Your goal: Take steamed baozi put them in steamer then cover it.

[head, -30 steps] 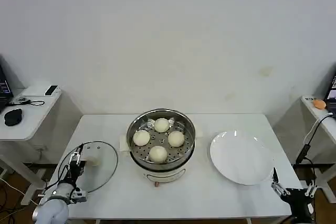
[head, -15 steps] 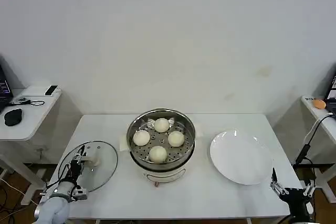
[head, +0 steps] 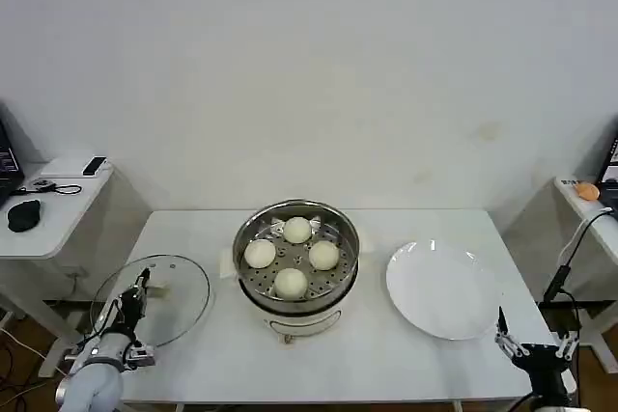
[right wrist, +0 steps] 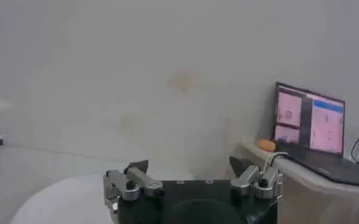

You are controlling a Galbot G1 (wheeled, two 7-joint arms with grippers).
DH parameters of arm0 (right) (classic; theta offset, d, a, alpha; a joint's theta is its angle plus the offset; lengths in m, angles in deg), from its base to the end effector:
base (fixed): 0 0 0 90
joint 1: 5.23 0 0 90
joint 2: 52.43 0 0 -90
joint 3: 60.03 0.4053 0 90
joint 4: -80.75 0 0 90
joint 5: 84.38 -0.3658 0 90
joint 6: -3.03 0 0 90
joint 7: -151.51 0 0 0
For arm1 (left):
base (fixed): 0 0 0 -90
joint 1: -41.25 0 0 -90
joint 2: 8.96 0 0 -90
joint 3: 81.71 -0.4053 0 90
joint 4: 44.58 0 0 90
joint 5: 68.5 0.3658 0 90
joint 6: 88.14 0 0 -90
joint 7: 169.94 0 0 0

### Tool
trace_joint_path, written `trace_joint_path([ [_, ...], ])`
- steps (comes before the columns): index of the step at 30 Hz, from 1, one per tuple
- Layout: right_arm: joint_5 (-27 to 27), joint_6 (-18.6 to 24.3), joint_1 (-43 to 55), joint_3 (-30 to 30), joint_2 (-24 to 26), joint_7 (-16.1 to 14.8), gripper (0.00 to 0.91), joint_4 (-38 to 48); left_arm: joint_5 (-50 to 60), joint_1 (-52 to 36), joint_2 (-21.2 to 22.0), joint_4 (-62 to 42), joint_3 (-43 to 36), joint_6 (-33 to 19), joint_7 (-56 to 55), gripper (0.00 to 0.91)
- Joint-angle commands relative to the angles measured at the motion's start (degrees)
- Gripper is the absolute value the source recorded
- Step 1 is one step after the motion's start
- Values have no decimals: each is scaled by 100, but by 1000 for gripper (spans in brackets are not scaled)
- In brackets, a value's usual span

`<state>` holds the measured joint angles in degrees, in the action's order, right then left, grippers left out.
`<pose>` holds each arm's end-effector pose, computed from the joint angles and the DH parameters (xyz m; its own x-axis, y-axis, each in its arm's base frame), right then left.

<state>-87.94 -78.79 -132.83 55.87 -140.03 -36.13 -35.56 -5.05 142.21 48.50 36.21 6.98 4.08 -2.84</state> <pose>0.0891 -0.1533 -0.3677 -0.9753 0.2198 0.0214 0.2087 0.9490 -0.2363 0.2792 0.2425 -0.4569 -0.9907 -0.0803 0.1100 0.1193 -0.1220 0.9853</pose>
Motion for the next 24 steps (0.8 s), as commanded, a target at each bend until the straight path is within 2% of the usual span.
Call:
trace_joint_path([
  [1,10,-3,5,-36,16,-9,907,-16,-54,554,0,1260,423,322,-11,0],
  [7,107,4,21,-121,87,-70,907,62,-202,909,-14,2413,733,1029,511,0],
  [16,92,-46,67,-173,206,-141,907,216,-469,739,-176,3216,729,1608,1188,0],
  [24,243,-13,102,-277,148,-136,907,296,-453,148,-306,3514,-230,1963,1631,0],
])
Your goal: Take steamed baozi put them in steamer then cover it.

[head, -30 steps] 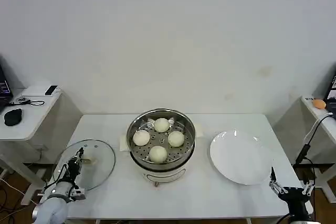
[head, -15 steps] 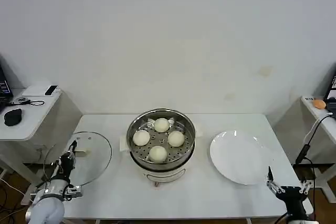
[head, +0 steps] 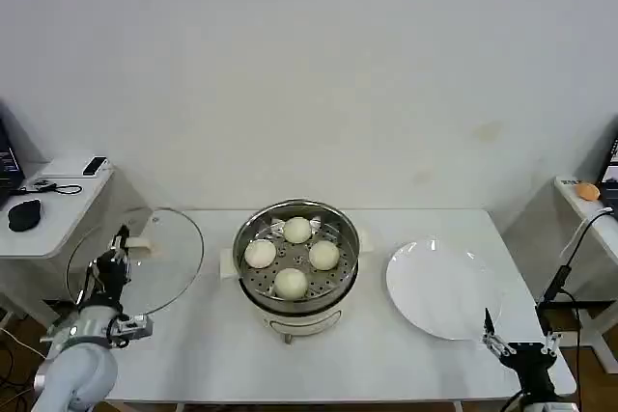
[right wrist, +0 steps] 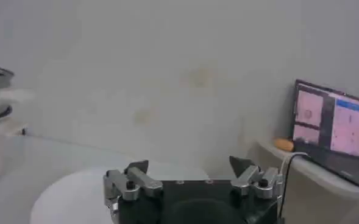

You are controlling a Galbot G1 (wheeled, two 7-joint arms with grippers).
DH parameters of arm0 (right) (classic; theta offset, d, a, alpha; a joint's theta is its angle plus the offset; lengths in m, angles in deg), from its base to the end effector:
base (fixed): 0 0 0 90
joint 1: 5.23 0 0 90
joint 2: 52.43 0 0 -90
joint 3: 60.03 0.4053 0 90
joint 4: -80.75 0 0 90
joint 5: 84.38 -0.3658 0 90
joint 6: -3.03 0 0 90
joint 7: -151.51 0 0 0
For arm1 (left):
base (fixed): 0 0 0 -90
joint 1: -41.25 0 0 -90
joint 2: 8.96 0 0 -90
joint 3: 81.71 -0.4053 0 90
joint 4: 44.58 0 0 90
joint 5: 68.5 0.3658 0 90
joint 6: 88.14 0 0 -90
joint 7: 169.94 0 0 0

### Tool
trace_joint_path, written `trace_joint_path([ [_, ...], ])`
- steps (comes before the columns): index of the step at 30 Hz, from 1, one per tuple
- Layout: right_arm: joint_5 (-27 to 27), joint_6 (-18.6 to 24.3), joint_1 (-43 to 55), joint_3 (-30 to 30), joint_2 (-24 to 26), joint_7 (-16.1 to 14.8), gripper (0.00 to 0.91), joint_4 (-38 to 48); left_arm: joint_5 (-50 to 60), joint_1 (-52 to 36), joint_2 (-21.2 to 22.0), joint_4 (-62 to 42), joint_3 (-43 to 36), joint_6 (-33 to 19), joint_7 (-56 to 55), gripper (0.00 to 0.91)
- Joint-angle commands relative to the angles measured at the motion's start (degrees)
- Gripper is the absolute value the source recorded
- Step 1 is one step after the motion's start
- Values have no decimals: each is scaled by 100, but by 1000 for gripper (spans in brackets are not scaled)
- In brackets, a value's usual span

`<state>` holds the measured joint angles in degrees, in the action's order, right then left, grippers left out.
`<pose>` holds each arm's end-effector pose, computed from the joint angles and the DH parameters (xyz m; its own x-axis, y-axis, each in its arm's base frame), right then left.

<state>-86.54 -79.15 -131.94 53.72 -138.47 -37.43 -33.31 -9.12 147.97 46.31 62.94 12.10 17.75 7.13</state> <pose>0.0979 -0.1519 -0.3802 -0.9848 0.1625 0.0613 0.1426 0.9579 -0.2491 0.2674 0.1872 -0.3198 -0.9860 -0.1529 -0.0664 -0.0559 -0.0719 0.9958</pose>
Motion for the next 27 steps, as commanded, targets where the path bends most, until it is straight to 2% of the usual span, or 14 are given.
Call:
trace_joint_path([
  [1,138,24,13,-70,-19,0,907,74,-36,-551,-85,840,-910,626,661,0],
  [7,424,88,-92,-101,-157,4,907,-46,122,-1081,15,858,-1760,842,906,0],
  [11,512,112,-147,-101,-242,23,907,-108,299,-1383,347,820,-2237,1010,1076,0],
  [16,701,109,-210,-248,-403,46,907,-154,591,-1547,663,705,-2555,1085,1218,0],
  [27,900,102,-187,-419,-440,113,907,-83,831,-2374,934,66,-3121,1214,1407,0],
])
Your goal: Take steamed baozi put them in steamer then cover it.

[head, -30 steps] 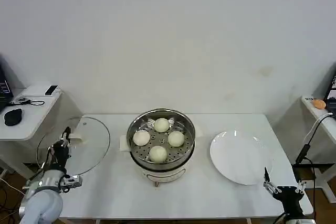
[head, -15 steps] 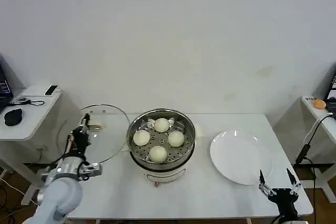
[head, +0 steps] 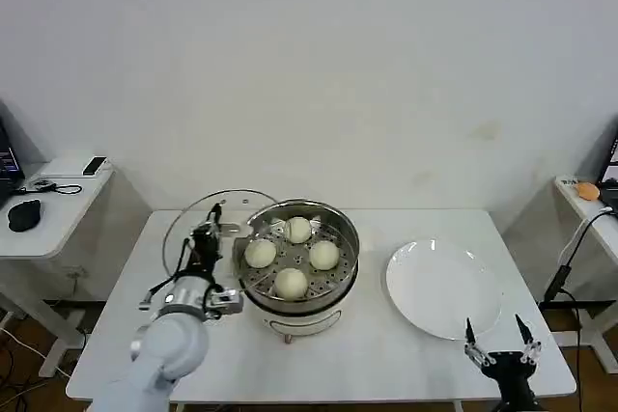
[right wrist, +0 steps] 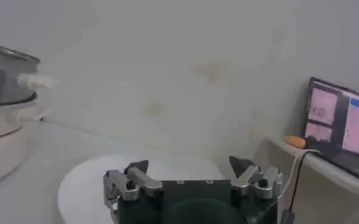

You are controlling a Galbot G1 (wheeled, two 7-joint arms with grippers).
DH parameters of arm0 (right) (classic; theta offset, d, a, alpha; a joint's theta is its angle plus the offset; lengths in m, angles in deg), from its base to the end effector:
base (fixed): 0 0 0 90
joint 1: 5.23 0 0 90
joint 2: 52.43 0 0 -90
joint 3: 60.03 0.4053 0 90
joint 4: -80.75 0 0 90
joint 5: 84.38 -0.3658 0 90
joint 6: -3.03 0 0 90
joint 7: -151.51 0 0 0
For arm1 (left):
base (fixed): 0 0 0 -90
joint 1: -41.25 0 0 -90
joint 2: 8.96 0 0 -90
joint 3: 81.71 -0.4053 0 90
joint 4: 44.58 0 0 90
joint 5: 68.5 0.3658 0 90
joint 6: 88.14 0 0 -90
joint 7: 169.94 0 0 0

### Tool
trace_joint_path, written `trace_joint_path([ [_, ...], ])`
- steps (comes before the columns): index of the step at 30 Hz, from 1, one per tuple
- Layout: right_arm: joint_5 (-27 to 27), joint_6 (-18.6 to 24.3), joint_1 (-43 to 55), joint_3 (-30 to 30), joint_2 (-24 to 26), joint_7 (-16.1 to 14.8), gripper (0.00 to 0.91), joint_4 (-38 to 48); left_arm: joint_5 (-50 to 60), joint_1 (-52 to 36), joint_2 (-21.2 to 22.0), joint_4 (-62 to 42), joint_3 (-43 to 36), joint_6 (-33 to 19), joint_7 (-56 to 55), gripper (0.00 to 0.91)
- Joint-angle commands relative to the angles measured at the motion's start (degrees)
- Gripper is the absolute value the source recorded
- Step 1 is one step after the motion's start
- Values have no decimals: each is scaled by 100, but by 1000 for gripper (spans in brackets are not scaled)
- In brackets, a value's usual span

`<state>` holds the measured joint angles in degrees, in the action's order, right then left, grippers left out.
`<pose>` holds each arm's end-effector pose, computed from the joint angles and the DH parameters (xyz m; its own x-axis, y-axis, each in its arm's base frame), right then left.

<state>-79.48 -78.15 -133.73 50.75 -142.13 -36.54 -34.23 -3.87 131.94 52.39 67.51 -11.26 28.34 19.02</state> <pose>0.0869 -0.1190 -0.3888 -0.9846 0.1484 0.0928 0.1151 0.9484 -0.2953 0.3159 0.0288 -0.2932 -0.9998 0.0161 -0.0102 -0.0094 0.0508 0.9987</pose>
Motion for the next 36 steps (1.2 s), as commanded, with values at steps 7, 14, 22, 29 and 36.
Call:
trace_joint_path([
  [7,261,-1,14,-173,-80,46,907,53,598,-1030,757,-541,-1107,206,379,0],
  [14,308,0,21,-236,-84,59,907,77,724,-1093,985,-696,-1280,255,522,0],
  [22,368,-1,19,-327,-90,77,907,89,824,-1135,1231,-913,-1379,284,621,0],
  [29,369,15,38,-318,-88,76,907,145,906,-992,1292,-883,-1437,277,635,0],
  [36,380,24,40,-338,-87,81,907,170,958,-931,1256,-859,-1414,258,653,0],
])
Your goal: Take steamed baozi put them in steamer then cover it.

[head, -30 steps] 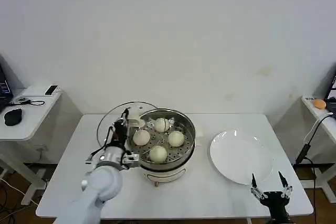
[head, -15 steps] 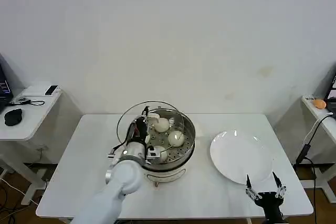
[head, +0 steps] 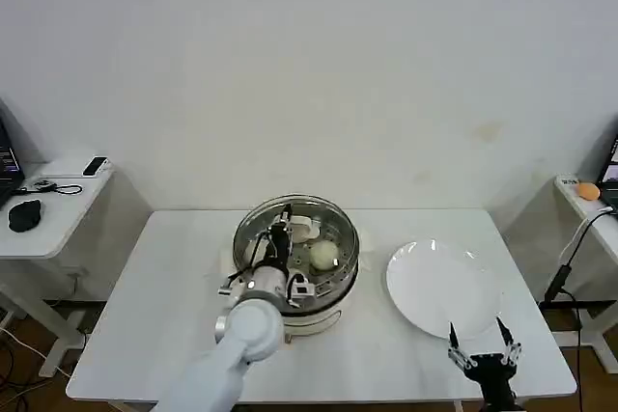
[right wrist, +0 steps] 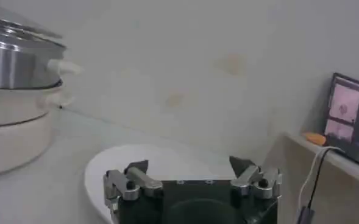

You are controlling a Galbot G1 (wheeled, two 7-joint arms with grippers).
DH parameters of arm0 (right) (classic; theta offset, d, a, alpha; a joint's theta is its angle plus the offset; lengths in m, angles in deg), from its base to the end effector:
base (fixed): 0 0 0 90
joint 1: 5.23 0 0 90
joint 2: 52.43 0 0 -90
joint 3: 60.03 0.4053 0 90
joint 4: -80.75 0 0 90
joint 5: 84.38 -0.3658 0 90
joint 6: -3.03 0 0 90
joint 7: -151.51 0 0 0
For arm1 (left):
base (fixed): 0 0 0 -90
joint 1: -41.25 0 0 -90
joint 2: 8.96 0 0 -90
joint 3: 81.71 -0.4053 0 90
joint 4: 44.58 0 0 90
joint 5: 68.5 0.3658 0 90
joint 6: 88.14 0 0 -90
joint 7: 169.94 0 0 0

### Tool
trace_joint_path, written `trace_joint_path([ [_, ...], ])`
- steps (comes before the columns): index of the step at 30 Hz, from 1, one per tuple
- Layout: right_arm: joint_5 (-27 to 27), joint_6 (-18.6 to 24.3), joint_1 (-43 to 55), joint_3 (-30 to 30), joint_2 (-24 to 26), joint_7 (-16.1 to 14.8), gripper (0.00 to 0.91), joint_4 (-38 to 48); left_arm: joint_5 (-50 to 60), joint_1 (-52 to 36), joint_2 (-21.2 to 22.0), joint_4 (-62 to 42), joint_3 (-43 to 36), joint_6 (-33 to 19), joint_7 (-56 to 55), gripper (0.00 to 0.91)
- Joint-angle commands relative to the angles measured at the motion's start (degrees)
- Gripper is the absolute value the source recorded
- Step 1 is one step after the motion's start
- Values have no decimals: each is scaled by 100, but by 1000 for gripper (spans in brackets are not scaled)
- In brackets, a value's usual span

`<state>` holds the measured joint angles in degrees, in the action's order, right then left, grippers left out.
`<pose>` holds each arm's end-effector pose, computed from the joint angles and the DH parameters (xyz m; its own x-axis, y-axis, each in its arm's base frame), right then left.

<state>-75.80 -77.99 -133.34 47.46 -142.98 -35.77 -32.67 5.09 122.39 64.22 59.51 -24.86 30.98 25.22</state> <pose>0.0909 -0.0984 -0.4028 -0.9854 0.1175 0.1229 0.0751 0.9491 -0.3059 0.3488 -0.0942 -0.3088 -0.9901 0.1268 0.0608 0.0673 0.0479 0.9966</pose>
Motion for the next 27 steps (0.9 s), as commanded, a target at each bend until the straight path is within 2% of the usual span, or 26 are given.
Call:
trace_joint_path([
  [1,11,9,0,-8,-3,2,907,14,74,28,73,-60,-49,-7,35,0],
  [20,36,17,-5,-64,-3,2,907,40,132,140,42,-24,-31,-65,50,0],
  [21,39,20,-8,-68,-3,1,907,40,138,144,67,-29,-14,-63,26,71],
  [22,41,20,-10,-70,-3,2,907,40,135,150,69,-28,-10,-70,22,907],
  [27,46,16,-13,-83,-3,4,907,27,117,214,49,55,20,-71,14,907],
])
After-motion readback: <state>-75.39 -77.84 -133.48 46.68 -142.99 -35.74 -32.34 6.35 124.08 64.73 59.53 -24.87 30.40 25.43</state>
